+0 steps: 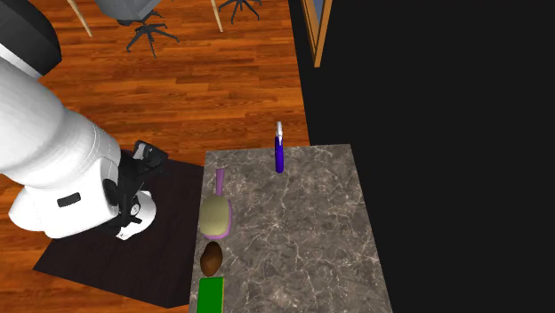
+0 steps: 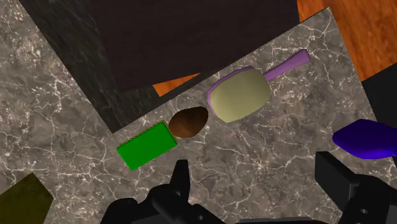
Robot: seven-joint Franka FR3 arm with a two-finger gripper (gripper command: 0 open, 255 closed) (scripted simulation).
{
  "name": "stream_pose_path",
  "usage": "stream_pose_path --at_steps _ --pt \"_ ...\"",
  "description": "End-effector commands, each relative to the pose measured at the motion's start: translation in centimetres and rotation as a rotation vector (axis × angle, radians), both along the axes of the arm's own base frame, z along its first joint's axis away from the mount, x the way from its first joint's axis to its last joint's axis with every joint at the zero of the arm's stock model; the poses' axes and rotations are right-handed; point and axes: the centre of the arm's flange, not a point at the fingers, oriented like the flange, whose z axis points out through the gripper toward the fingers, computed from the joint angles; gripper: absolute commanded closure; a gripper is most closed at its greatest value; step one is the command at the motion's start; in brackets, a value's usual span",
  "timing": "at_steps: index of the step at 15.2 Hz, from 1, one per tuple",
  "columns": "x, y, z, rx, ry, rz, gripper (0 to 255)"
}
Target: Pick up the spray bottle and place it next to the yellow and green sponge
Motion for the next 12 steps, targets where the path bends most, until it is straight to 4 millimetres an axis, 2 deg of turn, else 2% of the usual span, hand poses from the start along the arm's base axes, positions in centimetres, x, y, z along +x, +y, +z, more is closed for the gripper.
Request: stream_pose_path --at_steps 1,12 --pt "0.0 0.0 0.0 0.0 0.0 0.0 0" --pt "6.5 9.0 -9.0 0.06 0.088 -0.237 0"
